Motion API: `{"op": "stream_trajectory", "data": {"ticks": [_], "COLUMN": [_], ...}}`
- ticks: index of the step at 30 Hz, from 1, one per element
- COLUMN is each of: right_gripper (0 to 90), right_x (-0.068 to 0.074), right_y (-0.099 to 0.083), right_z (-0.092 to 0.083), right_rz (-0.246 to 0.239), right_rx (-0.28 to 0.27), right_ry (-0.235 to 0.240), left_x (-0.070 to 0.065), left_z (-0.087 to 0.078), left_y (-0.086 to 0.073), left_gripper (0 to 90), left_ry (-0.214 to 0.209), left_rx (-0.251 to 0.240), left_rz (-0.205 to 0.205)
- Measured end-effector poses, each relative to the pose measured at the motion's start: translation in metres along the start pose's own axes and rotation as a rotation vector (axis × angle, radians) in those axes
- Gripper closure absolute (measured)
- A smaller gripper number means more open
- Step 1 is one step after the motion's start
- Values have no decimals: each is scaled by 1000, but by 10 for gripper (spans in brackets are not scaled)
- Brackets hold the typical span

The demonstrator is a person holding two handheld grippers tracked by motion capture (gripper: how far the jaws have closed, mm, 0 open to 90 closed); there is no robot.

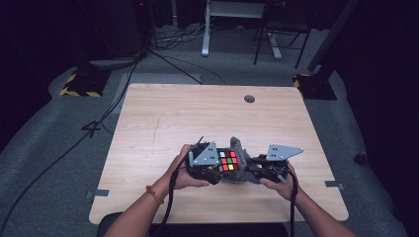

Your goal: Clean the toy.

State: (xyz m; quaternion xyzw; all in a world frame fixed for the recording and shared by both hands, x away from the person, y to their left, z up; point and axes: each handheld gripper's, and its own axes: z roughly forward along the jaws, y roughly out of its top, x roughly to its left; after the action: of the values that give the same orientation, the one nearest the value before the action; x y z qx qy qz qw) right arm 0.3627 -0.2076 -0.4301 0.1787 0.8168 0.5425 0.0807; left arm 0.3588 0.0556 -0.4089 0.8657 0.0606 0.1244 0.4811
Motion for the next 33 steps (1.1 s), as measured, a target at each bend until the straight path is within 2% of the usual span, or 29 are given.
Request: {"op": "stream_trajectory", "data": {"ticks": [3, 7, 11, 14, 17, 19, 21, 26, 28, 31, 33], "right_gripper": [765, 766, 766, 766, 767, 767, 767, 766, 766, 766, 766], "right_x": [2, 6, 6, 7, 6, 5, 5, 4, 4, 3, 3], "right_y": [3, 5, 6, 8, 4, 0, -4, -4, -6, -7, -4], "right_z": [-4, -4, -6, -6, -1, 4, 9, 11, 13, 14, 10], "right_rz": [-20, -52, -59, -77, -66, -63, -71, -73, -83, -82, -82], "right_rx": [-13, -8, -22, -12, 34, 70, 112, 145, 165, 165, 138], "right_ry": [-8, -30, -34, -57, -69, -69, -72, -55, -63, -62, -57], "left_x": [1, -3, -2, 0, 0, 1, 1, 2, 3, 3, 3], "left_z": [3, 12, 10, 10, 9, 6, 4, 4, 3, 4, 5], "left_y": [-1, -2, -1, 0, 0, 2, 3, 2, 3, 2, 1], "left_gripper": [328, 330, 332, 334, 335, 335, 335, 335, 335, 335, 335], "left_ry": [-2, 16, 9, 11, 20, 6, 18, 10, 1, 1, 3], "left_rx": [37, 109, 86, 80, 72, 45, 40, 23, 12, 12, 20], "left_rz": [1, 36, 18, 17, 12, -5, 2, -7, -8, -11, -8]}}
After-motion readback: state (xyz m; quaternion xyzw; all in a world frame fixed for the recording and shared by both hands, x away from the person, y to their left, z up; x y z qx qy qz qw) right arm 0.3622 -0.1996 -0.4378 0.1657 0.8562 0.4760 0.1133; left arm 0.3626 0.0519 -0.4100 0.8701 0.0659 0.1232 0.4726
